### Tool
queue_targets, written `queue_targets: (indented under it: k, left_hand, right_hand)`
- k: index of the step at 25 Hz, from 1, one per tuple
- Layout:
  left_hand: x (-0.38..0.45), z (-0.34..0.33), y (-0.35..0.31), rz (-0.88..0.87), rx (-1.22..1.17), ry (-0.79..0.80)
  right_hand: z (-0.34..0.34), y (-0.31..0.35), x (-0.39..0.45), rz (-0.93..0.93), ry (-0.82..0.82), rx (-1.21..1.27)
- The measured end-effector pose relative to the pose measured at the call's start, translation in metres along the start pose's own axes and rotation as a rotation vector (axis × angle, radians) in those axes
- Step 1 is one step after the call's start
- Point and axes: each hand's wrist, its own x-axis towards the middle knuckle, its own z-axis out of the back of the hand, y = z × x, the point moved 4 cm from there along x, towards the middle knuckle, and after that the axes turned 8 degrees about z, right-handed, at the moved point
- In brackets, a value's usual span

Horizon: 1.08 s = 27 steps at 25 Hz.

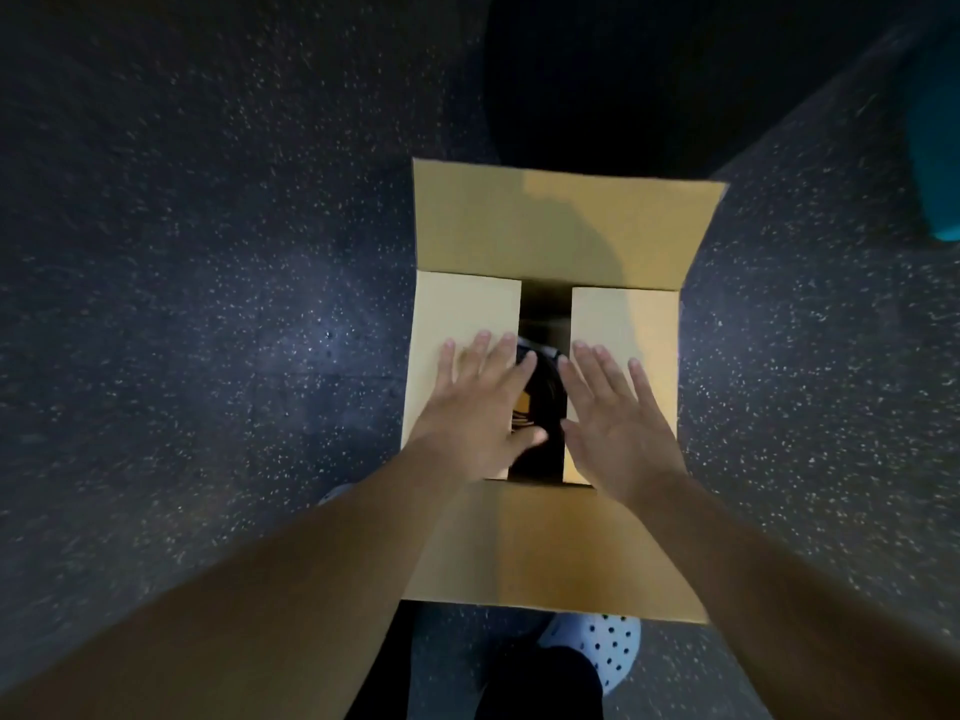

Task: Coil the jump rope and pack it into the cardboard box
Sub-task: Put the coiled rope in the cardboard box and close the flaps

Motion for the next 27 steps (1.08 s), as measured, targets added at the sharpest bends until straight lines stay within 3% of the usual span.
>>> queue_targets:
  k: [3,7,10,13,17,19,21,24,27]
  left_hand:
    - [-0.037,0.019,-0.024,-0.115,-0.193,0.276]
    - [-0.053,-0.003,-0.045,-0.294,0.050,0.413]
    - [-0.063,-0.023,-0.055,-0.379,0.233,0.466]
    - [-0.081,-0.032,-0.059,-0.508,0.446,0.361]
    - [-0.092,-0.017,-0.033,-0.557,0.438,0.114]
    - [-0.085,0.001,-0.017,-0.438,0.436,-0.133]
    - [-0.073,0.024,-0.006,-0.226,0.376,-0.310]
    - [-0.045,0.036,-0.001,-0.060,0.258,-0.316]
    - [-0.009,0.020,-0.001,-0.008,0.241,-0.200]
  right_hand:
    - [0.057,-0.008,0.000,-0.018,-0.136,0.036]
    - [0.109,-0.035,0.037,-0.035,-0.210,-0.078]
    - [0.122,-0.049,0.064,-0.084,-0.174,-0.138]
    - [0.126,-0.055,0.079,-0.108,-0.086,-0.144]
    - [0.140,-0.052,0.065,-0.098,-0.127,-0.076]
    - [0.146,-0.043,0.042,-0.036,-0.236,-0.005]
    - [0.134,-0.032,0.016,0.034,-0.202,0.122]
    - [0.091,-0.022,-0.006,0.130,-0.028,0.242]
    - [0.056,-0.024,0.007,0.142,-0.025,0.247]
